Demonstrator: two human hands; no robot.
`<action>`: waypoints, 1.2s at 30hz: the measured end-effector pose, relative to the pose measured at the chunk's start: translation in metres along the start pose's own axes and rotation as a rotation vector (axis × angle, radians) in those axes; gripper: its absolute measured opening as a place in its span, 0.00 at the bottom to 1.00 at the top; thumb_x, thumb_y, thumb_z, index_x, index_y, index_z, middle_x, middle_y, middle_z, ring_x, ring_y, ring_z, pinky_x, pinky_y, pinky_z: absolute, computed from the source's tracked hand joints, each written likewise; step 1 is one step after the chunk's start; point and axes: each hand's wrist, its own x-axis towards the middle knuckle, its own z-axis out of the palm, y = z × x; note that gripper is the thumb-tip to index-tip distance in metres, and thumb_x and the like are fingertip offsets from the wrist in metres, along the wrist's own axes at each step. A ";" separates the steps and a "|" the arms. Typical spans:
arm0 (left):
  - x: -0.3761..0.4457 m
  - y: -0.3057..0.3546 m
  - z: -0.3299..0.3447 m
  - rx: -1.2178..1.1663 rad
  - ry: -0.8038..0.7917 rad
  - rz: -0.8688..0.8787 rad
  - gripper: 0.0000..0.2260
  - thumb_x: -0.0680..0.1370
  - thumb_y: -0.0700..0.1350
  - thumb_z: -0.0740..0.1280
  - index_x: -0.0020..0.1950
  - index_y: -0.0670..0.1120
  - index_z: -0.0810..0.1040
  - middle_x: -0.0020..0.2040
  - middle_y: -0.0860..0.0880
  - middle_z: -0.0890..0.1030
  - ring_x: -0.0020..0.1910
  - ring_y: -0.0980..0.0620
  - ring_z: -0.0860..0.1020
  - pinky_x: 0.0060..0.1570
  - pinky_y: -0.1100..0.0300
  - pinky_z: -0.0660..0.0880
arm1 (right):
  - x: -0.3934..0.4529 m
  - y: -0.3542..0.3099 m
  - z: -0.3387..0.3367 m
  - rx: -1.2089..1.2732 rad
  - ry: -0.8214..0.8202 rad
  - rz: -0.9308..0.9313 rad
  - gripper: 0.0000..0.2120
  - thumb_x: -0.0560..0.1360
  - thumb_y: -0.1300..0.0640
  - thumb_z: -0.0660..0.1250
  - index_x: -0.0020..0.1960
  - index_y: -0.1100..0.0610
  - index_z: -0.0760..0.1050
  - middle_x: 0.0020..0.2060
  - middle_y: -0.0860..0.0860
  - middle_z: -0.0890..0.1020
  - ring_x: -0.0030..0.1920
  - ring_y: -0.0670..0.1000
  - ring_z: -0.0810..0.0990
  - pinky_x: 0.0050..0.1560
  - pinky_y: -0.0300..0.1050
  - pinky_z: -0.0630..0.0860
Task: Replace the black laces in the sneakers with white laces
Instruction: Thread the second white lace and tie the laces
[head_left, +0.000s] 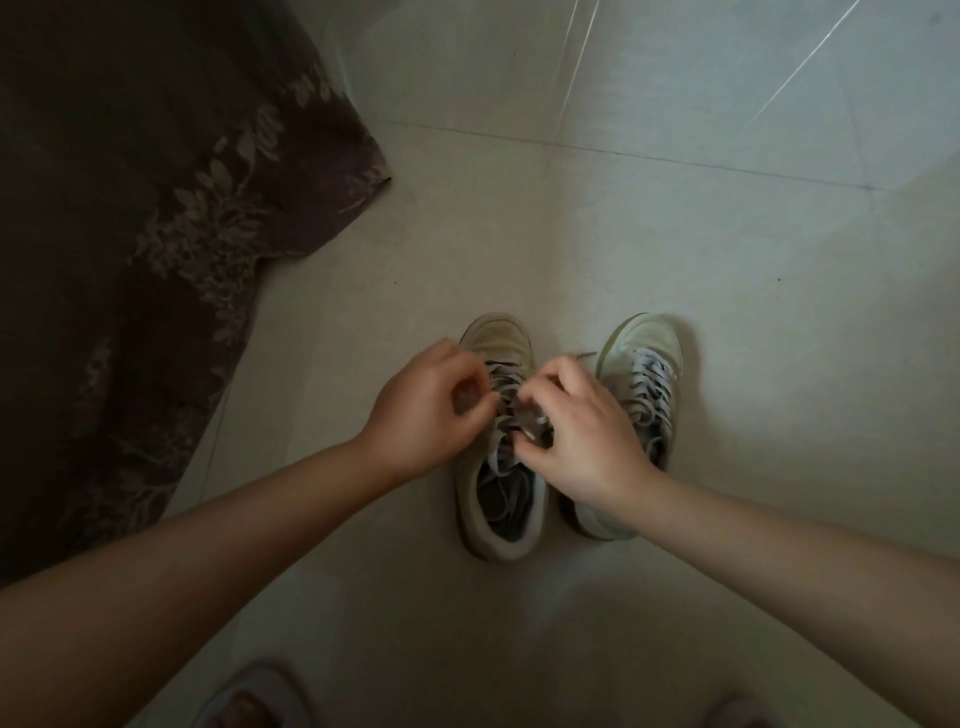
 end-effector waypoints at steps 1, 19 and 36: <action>-0.001 0.003 0.001 0.041 -0.047 0.028 0.07 0.71 0.51 0.67 0.40 0.48 0.78 0.41 0.53 0.73 0.40 0.54 0.74 0.38 0.60 0.71 | 0.001 -0.001 0.001 -0.020 0.009 -0.024 0.14 0.67 0.53 0.72 0.49 0.58 0.75 0.48 0.52 0.71 0.49 0.53 0.74 0.45 0.44 0.71; -0.006 -0.004 0.009 -0.021 -0.083 -0.300 0.05 0.74 0.42 0.64 0.39 0.46 0.72 0.42 0.48 0.72 0.40 0.51 0.72 0.42 0.61 0.67 | 0.007 0.009 0.001 0.510 0.044 0.356 0.11 0.69 0.61 0.71 0.33 0.61 0.71 0.32 0.51 0.73 0.33 0.47 0.71 0.37 0.39 0.66; -0.004 0.003 0.008 -0.092 -0.113 -0.264 0.05 0.77 0.41 0.63 0.42 0.42 0.74 0.39 0.44 0.79 0.40 0.46 0.77 0.42 0.52 0.73 | 0.005 0.008 -0.009 0.517 -0.125 0.386 0.06 0.71 0.59 0.68 0.37 0.56 0.74 0.34 0.50 0.78 0.37 0.47 0.76 0.40 0.39 0.71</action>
